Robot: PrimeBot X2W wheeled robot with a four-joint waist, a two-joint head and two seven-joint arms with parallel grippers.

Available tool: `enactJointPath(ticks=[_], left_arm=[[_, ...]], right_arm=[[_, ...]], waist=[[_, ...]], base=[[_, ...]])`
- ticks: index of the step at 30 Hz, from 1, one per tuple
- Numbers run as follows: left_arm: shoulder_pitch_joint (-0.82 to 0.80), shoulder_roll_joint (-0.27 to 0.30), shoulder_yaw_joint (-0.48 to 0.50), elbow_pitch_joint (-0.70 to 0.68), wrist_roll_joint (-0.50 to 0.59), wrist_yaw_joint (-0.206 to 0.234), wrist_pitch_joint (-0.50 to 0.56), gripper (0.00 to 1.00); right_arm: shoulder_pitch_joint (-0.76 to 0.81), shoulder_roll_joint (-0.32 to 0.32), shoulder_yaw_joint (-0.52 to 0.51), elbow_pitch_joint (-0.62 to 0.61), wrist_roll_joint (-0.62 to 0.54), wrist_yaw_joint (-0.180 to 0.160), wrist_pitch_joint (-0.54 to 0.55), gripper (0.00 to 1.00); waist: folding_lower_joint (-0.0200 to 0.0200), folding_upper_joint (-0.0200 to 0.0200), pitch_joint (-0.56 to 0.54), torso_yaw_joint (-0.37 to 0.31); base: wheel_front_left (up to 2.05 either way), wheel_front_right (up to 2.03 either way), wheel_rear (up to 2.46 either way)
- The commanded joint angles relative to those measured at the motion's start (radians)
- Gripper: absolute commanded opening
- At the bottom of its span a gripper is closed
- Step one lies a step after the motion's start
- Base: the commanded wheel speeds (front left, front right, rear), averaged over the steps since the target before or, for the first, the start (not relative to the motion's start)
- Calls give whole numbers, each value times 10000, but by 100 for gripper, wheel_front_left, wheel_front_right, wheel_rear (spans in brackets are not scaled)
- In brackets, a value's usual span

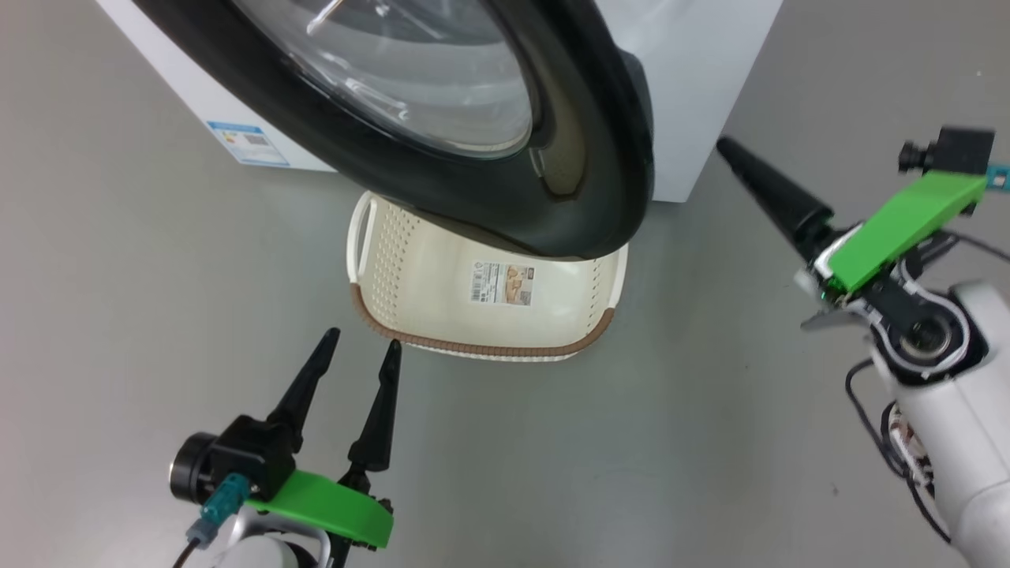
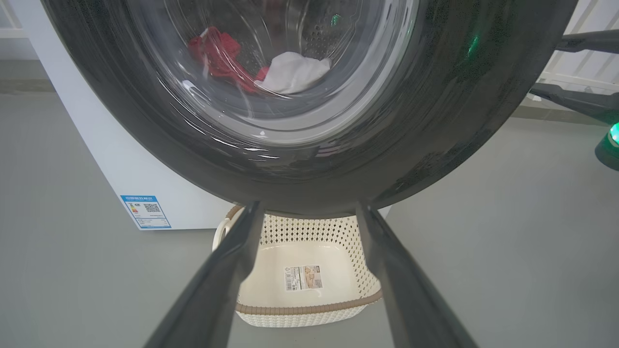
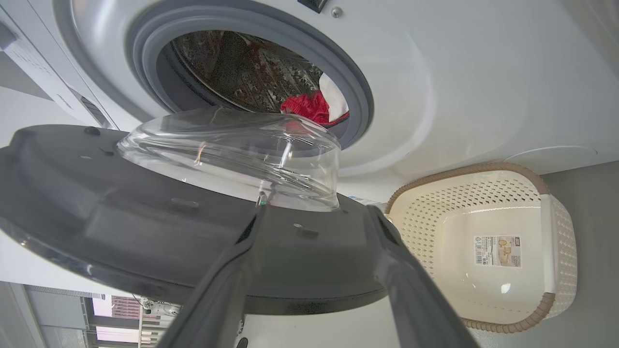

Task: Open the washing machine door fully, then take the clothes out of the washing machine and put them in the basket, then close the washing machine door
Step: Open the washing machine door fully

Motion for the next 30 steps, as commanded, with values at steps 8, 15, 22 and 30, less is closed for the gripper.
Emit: enactJointPath(ticks=[8, 15, 22, 30], left_arm=[[555, 175, 708, -315, 176, -54, -122, 100], [784, 175, 884, -347, 276, -54, -122, 100], [972, 175, 1023, -338, 378, -54, -122, 100], [1127, 175, 1132, -318, 443, -54, -122, 100]], right_arm=[[1518, 21, 440, -363, -279, 77, -872, 100], [2429, 3, 538, -360, -134, 77, -1381, 100], [3175, -160, 815, -301, -441, 77, -2041, 100], [3626, -445, 2018, 375, -1733, 77, -3348, 100]], waist=[[0, 0, -618, -559], [0, 0, -851, -775], [0, 0, -1079, -965], [0, 0, -1237, -1129]], base=[[0, 0, 0], [0, 0, 0], [0, 0, 0], [0, 0, 0]])
